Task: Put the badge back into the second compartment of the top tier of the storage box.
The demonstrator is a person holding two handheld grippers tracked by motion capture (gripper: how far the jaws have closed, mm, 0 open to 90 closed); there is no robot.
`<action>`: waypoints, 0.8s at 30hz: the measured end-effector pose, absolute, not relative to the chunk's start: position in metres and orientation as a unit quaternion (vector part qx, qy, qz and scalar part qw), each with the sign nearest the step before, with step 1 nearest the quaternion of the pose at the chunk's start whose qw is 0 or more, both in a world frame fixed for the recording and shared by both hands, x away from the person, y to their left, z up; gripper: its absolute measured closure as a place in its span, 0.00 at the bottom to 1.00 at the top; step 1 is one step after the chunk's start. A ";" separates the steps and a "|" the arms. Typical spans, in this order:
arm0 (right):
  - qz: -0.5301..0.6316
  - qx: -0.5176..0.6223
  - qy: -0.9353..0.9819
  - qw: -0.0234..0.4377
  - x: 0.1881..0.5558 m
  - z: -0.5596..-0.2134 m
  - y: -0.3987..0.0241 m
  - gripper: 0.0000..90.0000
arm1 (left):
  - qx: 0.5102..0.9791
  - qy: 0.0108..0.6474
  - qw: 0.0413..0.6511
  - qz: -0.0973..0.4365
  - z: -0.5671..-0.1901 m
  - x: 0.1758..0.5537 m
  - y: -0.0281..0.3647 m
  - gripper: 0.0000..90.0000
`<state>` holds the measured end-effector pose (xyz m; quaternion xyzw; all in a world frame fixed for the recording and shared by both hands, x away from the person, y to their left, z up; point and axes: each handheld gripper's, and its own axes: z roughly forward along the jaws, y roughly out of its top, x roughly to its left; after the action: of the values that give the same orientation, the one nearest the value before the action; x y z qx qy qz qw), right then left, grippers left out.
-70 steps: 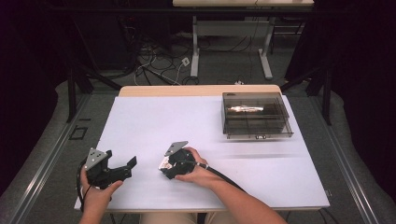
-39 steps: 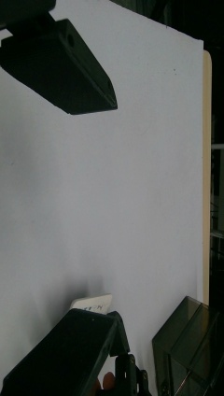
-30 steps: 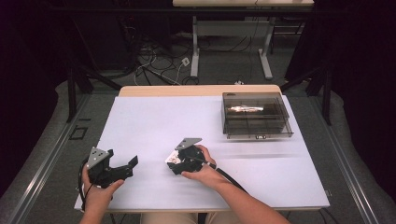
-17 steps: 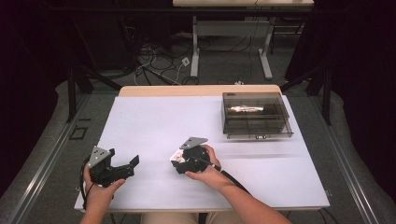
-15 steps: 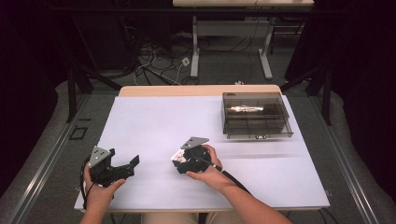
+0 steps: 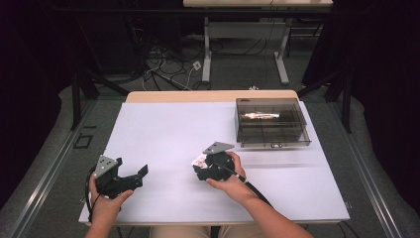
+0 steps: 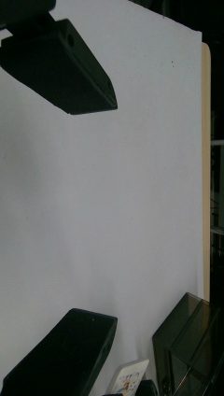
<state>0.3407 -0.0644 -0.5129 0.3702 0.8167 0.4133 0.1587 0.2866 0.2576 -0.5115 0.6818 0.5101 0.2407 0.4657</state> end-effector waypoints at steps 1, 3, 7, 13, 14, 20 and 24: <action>0.408 0.372 0.818 0.160 0.341 -0.511 -0.067 0.37 | 0.682 0.510 0.465 0.240 -0.511 0.287 0.258 0.01; 0.413 0.383 0.810 0.161 0.341 -0.509 -0.070 0.37 | 0.682 0.510 0.465 0.241 -0.511 0.286 0.258 0.01; 0.413 0.396 0.803 0.168 0.341 -0.505 -0.078 0.37 | 0.682 0.510 0.465 0.242 -0.511 0.286 0.258 0.01; 0.413 0.424 0.787 0.174 0.342 -0.498 -0.092 0.37 | 0.682 0.510 0.465 0.242 -0.511 0.286 0.258 0.01; 0.412 0.428 0.785 0.177 0.343 -0.496 -0.095 0.37 | 0.682 0.510 0.465 0.242 -0.511 0.286 0.258 0.01; 0.413 0.446 0.772 0.187 0.345 -0.490 -0.111 0.37 | 0.683 0.509 0.464 0.244 -0.511 0.286 0.258 0.01; 0.410 0.458 0.765 0.192 0.348 -0.487 -0.121 0.37 | 0.682 0.509 0.464 0.244 -0.511 0.286 0.258 0.01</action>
<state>0.3482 -0.1212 -0.4874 0.4579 0.7649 0.4105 0.1920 0.2860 0.2576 -0.5110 0.6823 0.5095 0.2442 0.4640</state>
